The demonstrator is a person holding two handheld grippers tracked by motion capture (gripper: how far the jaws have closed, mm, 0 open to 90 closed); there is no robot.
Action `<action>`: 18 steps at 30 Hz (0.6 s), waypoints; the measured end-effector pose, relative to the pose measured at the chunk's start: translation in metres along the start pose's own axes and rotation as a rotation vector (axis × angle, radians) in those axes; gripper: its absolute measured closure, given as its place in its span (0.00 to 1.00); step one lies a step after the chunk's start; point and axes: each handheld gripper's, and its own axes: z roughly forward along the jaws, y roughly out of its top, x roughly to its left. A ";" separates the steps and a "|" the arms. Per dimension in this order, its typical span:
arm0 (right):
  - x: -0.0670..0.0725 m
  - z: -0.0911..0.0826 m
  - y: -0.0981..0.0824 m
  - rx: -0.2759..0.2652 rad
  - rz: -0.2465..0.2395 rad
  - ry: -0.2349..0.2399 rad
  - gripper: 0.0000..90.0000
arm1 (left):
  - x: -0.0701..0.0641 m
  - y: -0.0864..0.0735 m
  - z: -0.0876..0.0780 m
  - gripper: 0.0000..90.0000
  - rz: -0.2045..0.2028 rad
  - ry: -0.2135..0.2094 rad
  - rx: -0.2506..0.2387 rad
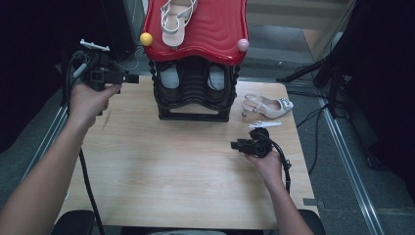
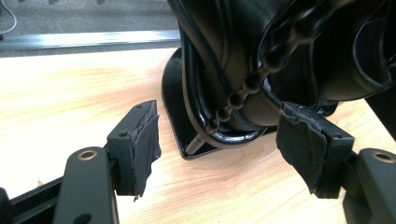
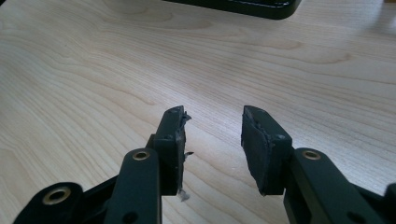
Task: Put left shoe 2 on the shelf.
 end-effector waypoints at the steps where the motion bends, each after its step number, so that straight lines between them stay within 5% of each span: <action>1: 0.000 0.000 0.000 0.000 0.001 -0.001 0.68 | 0.001 -0.002 0.002 0.34 -0.002 -0.003 0.007; 15: -0.003 0.002 0.000 -0.004 -0.004 -0.006 0.69 | 0.013 -0.045 0.036 0.37 -0.005 -0.010 0.034; 18: -0.002 0.002 0.000 -0.005 -0.026 -0.012 0.70 | 0.015 -0.054 0.042 0.38 0.020 0.011 0.045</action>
